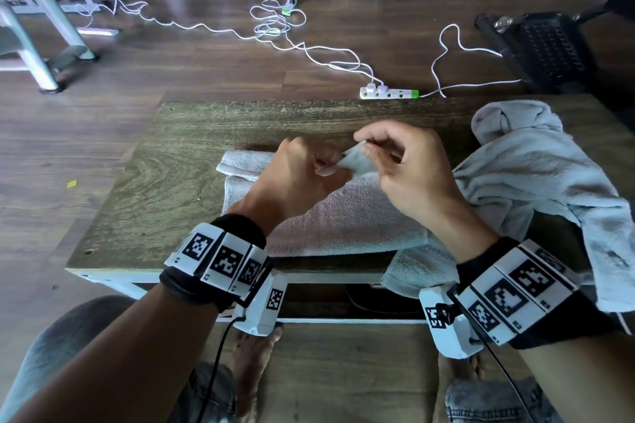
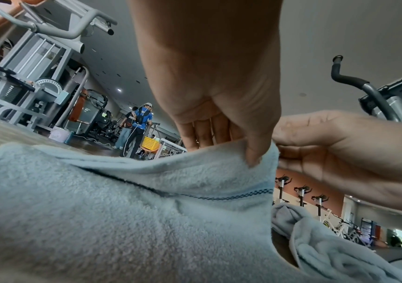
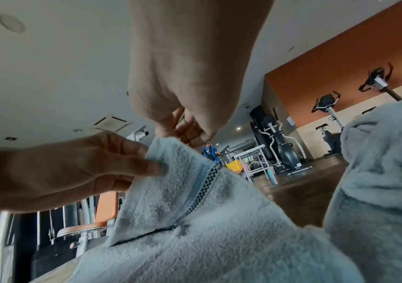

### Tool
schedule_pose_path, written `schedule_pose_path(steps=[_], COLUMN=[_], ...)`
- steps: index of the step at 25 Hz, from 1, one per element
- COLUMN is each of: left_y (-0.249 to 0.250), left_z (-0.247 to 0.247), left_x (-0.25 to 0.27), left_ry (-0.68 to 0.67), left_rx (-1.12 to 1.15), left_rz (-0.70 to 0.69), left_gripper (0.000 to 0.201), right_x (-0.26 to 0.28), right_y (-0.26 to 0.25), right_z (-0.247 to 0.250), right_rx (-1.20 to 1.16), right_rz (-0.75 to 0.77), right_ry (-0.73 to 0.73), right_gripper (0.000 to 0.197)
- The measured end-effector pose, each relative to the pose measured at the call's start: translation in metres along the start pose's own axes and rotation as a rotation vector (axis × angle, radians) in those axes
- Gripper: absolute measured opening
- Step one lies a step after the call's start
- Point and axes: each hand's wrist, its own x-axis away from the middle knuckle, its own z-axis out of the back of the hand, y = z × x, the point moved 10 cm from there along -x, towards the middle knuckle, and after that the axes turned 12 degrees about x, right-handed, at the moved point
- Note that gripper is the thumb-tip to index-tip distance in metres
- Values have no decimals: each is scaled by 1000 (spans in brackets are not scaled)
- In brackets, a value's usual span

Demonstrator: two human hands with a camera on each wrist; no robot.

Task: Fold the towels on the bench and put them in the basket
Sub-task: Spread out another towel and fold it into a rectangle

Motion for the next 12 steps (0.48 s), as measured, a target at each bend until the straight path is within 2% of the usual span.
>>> schedule_pose_path(steps=[4,7,10,12], left_y=[-26,-37,-32,-20], left_z=[5,37,89,121], left_x=[10,19,20,22], left_ry=[-67,-79,-32,20], left_rx=[-144,-191,-210,-156], left_rz=[146,253,255,226], left_gripper=[14,20,10,18], right_x=[-2,-9,-20,-25], right_y=[-6,0,9,13], right_z=[33,68,107,124], right_rx=[-116,-171,-200,-194], right_rz=[66,46,-10,-71], right_ry=[112,198,308,353], right_gripper=[18,18,22,26])
